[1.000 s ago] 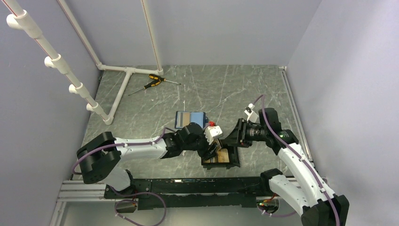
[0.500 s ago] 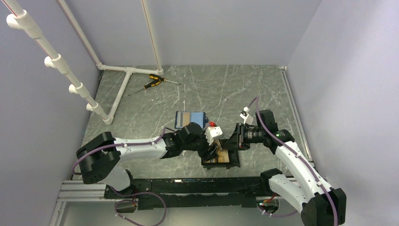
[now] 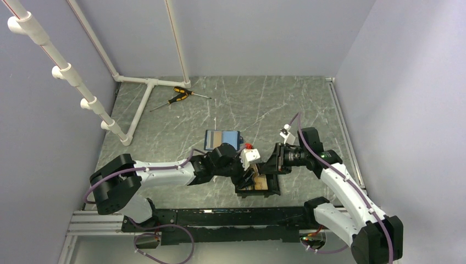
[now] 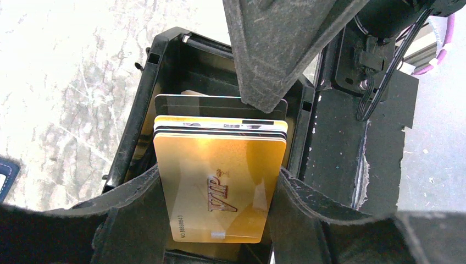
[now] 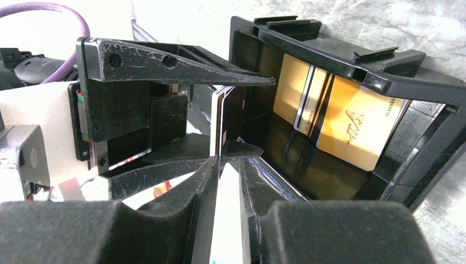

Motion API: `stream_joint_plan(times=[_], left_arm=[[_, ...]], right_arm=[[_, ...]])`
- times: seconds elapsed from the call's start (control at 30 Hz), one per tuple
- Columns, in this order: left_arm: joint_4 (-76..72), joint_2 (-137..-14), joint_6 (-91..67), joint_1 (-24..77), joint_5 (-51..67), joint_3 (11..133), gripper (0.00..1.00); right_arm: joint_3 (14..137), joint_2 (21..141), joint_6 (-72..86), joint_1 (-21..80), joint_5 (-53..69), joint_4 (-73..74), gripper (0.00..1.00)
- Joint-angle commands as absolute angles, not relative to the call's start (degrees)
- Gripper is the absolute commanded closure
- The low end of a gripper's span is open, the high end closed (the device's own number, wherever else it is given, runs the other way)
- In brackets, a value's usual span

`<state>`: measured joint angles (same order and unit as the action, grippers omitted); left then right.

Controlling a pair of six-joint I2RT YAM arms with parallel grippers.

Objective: Put the credit cards into the card holder
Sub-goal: Pick up the credit card from the storage box.

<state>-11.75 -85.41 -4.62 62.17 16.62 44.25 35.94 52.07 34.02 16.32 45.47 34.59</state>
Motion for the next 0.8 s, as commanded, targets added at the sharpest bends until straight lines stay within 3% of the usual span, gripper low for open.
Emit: stream_joint_plan(times=[0.0,0.27,0.6,0.7,0.77], left_arm=[[-14.5,-85.8,-2.9,62.2,18.2,46.3,0.95],[-14.6,-86.9,-3.3,62.2,18.0,47.0,0.95],[-14.7,-87.0,-3.4,62.2,17.7,47.3,0.95],[-14.8,-86.7,-3.6,62.2,17.7,47.0,0.95],[-14.8,-86.5,-3.8,62.2,17.7,46.7,0.95]], right_arm=[[37.2,53.0,32.5,16.2,44.9,33.7,0.78],[36.6,53.2,32.4,17.0,45.8,32.8,0.89],[35.0,53.5,33.7,19.7,45.3,31.0,0.91],[35.3,53.8,33.0,20.1,42.5,32.6,1.00],[35.6,53.9,32.4,20.1,41.0,33.8,1.00]])
